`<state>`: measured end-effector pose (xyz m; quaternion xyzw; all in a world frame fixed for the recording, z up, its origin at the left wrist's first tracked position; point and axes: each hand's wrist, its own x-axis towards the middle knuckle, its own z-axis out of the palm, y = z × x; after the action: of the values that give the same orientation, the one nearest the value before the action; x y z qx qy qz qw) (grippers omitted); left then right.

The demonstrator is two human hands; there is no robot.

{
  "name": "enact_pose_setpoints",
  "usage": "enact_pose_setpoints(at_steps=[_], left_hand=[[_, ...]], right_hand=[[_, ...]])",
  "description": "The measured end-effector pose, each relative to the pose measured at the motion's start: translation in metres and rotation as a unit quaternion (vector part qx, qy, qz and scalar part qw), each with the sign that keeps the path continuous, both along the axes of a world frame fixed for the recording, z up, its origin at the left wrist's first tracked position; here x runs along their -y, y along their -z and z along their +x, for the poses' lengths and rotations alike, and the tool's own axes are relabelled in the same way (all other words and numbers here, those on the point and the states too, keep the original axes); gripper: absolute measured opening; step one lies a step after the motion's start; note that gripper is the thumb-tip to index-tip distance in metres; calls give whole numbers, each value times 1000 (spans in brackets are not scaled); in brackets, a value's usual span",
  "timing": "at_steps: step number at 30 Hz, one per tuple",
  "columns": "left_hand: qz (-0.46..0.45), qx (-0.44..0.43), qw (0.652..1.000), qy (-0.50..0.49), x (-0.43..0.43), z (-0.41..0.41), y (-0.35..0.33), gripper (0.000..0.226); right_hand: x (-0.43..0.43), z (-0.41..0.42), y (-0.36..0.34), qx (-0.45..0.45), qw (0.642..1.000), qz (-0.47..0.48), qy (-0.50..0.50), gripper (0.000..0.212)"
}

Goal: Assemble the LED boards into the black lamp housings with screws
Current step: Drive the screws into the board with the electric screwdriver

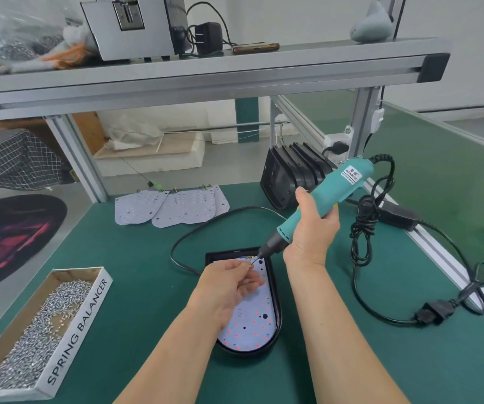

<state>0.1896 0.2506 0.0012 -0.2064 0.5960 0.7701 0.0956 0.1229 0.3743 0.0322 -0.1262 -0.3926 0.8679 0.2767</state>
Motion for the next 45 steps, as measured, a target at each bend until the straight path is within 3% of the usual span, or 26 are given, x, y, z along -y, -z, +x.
enact_pose_setpoints(at_steps=[15, 25, 29, 34, 39, 42, 45], left_hand=[[14, 1, 1000, -19, -1, 0, 0, 17], [54, -15, 998, -33, 3, 0, 6, 11], [-76, -56, 995, -20, -7, 3, 9, 8], [-286, -70, 956, 21, -20, 5, 12, 22], [-553, -70, 822, 116, -28, -3, 6, 33], [-599, -51, 784, 156, -29, -8, 2, 30], [-584, -45, 792, 172, -26, -11, 3, 29]], right_hand=[[4, 5, -3, -2, 999, 39, 2, 22], [5, 4, 5, 27, 996, -45, -69, 17], [-3, 4, 4, 26, 999, -15, -30, 20], [-17, 4, 0, -15, 997, 74, 26, 17], [-14, 3, 5, -14, 985, 164, 48, 22], [-6, 4, 10, -30, 971, 229, 67, 26], [0, 4, 13, -39, 957, 276, 84, 28]])
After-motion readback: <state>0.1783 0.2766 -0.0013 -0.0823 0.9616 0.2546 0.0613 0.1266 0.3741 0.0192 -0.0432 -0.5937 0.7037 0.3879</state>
